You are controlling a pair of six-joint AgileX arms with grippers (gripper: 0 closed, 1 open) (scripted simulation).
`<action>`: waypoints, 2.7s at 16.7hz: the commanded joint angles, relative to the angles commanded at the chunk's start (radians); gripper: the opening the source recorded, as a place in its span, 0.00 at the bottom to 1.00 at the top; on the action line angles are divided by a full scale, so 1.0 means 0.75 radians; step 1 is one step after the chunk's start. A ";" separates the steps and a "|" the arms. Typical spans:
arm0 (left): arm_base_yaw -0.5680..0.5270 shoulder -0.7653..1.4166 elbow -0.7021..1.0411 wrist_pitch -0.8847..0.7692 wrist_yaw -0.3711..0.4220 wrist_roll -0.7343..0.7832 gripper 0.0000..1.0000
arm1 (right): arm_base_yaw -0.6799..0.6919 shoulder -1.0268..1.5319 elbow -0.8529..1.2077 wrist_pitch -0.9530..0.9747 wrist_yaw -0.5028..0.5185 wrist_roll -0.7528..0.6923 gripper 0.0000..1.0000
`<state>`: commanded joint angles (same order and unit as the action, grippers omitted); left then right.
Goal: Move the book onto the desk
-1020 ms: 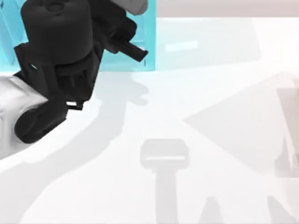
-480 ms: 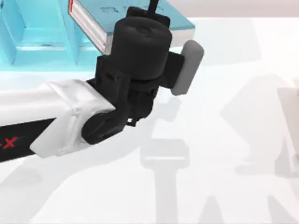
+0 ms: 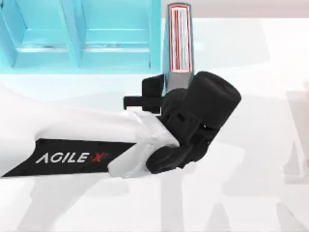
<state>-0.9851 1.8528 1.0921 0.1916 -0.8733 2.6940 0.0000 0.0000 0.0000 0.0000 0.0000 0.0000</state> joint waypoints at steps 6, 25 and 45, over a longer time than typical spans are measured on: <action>-0.109 0.203 0.077 -0.045 -0.161 0.952 0.00 | 0.000 0.000 0.000 0.000 0.000 0.000 1.00; -0.200 0.319 0.195 -0.023 -0.357 1.892 0.00 | 0.000 0.000 0.000 0.000 0.000 0.000 1.00; -0.213 0.412 0.152 0.092 -0.366 1.874 0.23 | 0.000 0.000 0.000 0.000 0.000 0.000 1.00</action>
<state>-1.1449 2.1621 1.2060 0.2605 -1.1479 4.0995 0.0000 0.0000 0.0000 0.0000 0.0000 0.0000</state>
